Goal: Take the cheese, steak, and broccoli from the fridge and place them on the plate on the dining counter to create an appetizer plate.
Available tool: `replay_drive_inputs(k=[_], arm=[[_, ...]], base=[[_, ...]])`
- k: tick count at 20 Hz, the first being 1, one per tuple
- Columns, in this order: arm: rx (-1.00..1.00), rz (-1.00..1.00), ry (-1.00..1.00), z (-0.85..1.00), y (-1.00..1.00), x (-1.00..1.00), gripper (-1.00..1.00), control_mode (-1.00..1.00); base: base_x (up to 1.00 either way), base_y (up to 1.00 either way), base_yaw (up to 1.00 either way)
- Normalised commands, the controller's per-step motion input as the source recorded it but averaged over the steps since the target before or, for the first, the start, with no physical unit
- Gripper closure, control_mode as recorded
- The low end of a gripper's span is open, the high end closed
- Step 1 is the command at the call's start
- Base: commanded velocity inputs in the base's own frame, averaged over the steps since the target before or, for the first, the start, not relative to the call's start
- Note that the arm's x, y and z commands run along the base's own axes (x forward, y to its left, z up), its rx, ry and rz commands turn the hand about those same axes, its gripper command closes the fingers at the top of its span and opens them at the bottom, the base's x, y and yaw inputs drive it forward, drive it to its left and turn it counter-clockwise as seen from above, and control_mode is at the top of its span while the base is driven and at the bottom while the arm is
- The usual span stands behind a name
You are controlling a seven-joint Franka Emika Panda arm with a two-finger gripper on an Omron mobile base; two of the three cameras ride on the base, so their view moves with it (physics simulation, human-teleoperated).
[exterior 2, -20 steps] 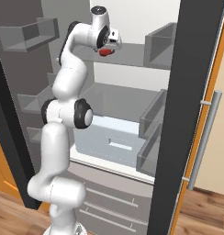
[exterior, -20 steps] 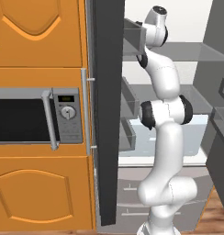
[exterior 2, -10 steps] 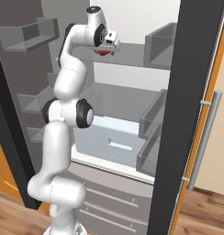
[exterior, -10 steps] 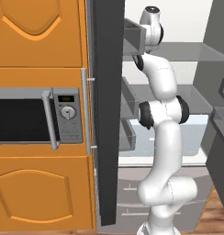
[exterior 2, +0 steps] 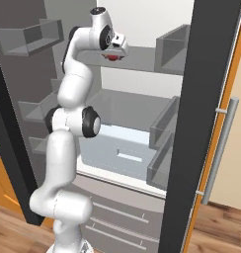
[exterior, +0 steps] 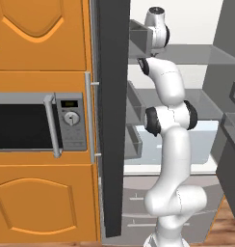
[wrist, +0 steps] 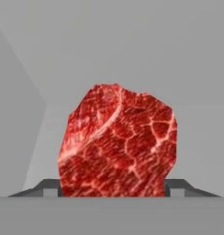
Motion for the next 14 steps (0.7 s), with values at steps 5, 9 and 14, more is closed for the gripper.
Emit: replay_drive_inputs(k=[5, 9, 14], arm=[[0.0, 0.0, -0.13, -0.12, -0.28, -0.19, 1.0, -1.0], [0.0, 0.0, -0.29, 0.08, -0.54, -0.9, 1.0, -1.0], [0.0, 0.0, -0.31, 0.24, -0.41, -1.0, 1.0, -1.0]], base=[[0.0, 0.0, 0.0], [0.0, 0.0, 0.0], [0.0, 0.0, 0.0]])
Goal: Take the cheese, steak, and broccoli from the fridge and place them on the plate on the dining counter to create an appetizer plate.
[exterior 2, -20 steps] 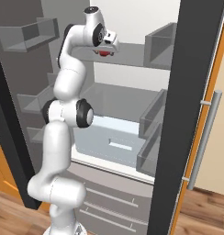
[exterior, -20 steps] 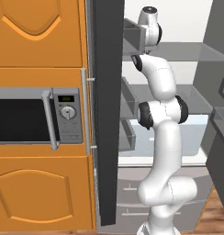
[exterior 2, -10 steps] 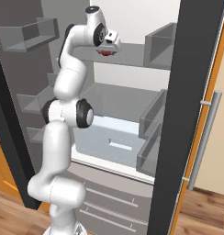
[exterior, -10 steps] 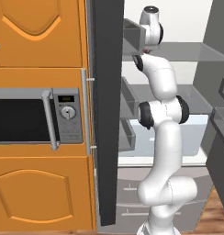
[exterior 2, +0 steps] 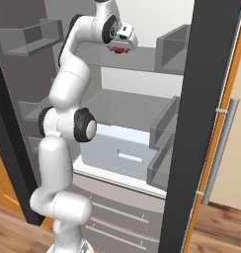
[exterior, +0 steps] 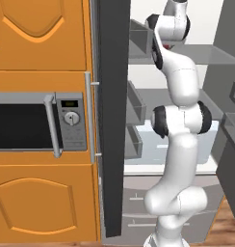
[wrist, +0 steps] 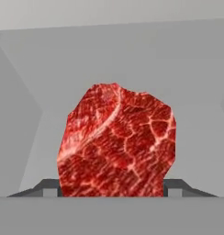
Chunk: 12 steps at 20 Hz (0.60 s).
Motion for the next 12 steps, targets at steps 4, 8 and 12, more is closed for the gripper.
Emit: replay_drive_inputs(k=[4, 8, 12], arm=[[0.04, 0.0, -0.23, 0.08, -0.19, -1.0, 1.0, -1.0], [0.08, 0.0, -0.17, 0.02, -0.16, -1.0, 1.0, -1.0], [0.02, 0.0, -0.22, -0.03, -0.03, -1.0, 1.0, -1.0]], base=[[0.0, 0.0, 0.0], [0.0, 0.0, 0.0], [0.0, 0.0, 0.0]])
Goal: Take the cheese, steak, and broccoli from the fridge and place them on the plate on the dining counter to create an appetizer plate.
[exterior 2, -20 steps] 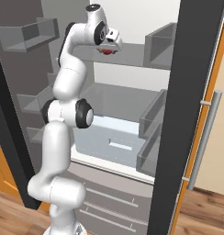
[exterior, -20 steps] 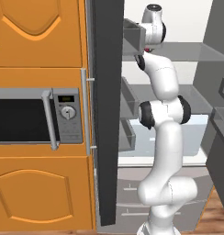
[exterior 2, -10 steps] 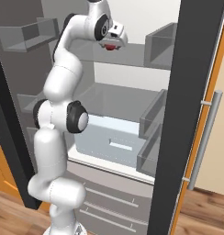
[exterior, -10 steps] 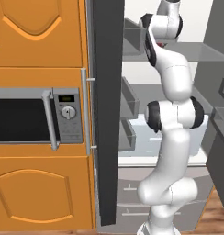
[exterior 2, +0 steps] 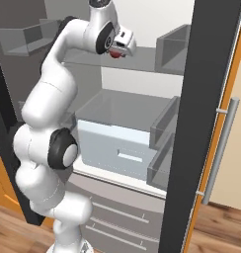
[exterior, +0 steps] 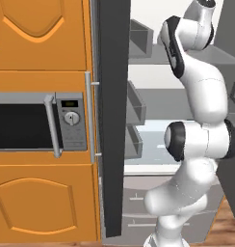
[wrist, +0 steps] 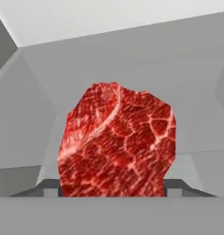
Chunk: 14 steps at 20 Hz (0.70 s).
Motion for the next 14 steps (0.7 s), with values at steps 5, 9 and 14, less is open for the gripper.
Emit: replay_drive_inputs(k=[5, 9, 14], arm=[[0.0, 0.0, -0.3, -0.23, 0.0, -1.0, 1.0, -1.0], [0.0, 0.0, -0.28, -0.12, 0.0, -1.0, 1.0, -1.0], [0.0, 0.0, -0.21, -0.01, 0.0, -1.0, 1.0, -1.0]], base=[[0.0, 0.0, 0.0], [0.0, 0.0, 0.0], [0.0, 0.0, 0.0]])
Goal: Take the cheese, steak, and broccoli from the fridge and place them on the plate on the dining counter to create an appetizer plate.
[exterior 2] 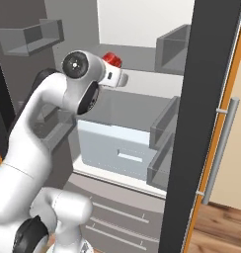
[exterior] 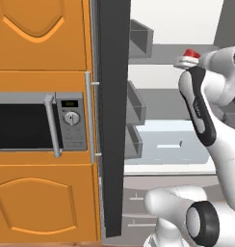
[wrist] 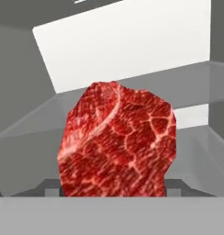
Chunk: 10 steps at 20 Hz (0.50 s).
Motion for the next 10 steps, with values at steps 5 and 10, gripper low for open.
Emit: replay_drive_inputs(k=[5, 10], arm=[[0.0, 0.0, -0.07, 0.2, 0.0, -1.0, 1.0, -1.0], [0.0, 0.0, 0.01, 0.12, 0.0, -1.0, 1.0, -1.0]], base=[[0.0, 0.0, 0.0], [0.0, 0.0, 0.0]])
